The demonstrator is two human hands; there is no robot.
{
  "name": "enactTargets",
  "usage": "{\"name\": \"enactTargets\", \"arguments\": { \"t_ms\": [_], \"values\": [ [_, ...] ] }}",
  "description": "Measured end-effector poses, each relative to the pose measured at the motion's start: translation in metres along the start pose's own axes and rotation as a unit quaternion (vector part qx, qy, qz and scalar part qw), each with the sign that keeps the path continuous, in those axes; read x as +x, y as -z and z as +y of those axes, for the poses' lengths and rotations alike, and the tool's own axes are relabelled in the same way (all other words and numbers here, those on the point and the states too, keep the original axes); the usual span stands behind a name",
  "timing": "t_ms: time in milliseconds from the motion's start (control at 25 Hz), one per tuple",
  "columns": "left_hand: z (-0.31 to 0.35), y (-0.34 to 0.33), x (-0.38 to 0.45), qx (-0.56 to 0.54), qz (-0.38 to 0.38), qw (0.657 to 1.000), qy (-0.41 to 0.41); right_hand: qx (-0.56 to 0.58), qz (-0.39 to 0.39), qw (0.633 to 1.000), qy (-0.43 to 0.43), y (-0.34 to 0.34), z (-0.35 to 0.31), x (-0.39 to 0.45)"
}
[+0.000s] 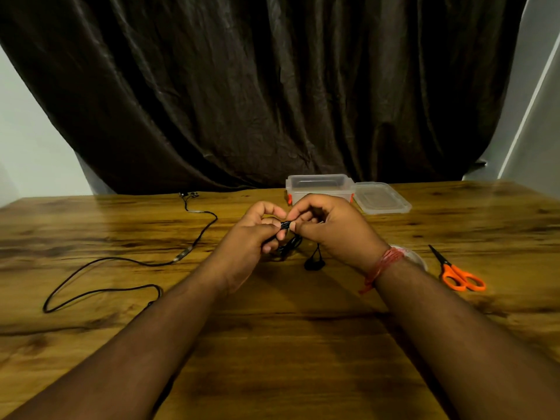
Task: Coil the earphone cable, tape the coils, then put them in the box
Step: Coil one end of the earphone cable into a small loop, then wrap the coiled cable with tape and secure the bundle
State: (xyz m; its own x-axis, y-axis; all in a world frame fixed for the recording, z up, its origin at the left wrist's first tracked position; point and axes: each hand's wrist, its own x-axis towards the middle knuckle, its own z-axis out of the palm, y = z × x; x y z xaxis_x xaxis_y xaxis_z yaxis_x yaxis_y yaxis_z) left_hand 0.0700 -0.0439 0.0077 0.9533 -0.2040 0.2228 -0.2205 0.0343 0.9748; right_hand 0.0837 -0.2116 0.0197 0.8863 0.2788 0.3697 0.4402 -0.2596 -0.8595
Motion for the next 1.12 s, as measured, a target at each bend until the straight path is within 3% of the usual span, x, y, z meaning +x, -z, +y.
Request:
{"name": "enactTargets", "arguments": {
  "t_ms": [320,480,600,680,760,880,1000,1120],
  "values": [
    [0.004,0.002,-0.006,0.003,-0.026,1.000,0.009,-0.036,0.009,0.999,0.004,0.000,0.001,0.000],
    [0.008,0.004,-0.008,-0.015,-0.030,0.999,0.001,-0.040,-0.026,0.999,0.003,0.006,0.000,0.000],
    [0.009,0.003,-0.008,-0.016,-0.032,0.999,0.007,-0.132,-0.003,0.991,-0.009,0.033,-0.008,0.002],
    [0.008,0.002,-0.008,0.002,-0.026,1.000,0.018,-0.328,0.001,0.943,-0.050,0.061,-0.018,-0.001],
    [0.008,0.001,-0.008,0.036,-0.020,0.999,0.019,-0.474,-0.082,0.862,-0.163,0.086,-0.025,-0.010],
    [0.007,-0.002,-0.008,0.119,-0.012,0.993,0.022,-0.505,-0.263,0.766,-0.298,0.093,-0.034,-0.022],
    [0.008,-0.002,-0.011,0.201,-0.010,0.979,0.022,-0.515,-0.342,0.725,-0.304,0.079,-0.035,-0.025],
    [0.006,-0.003,-0.018,0.297,-0.020,0.955,0.011,-0.533,-0.310,0.749,-0.244,0.070,-0.028,-0.022]
  ]
}}
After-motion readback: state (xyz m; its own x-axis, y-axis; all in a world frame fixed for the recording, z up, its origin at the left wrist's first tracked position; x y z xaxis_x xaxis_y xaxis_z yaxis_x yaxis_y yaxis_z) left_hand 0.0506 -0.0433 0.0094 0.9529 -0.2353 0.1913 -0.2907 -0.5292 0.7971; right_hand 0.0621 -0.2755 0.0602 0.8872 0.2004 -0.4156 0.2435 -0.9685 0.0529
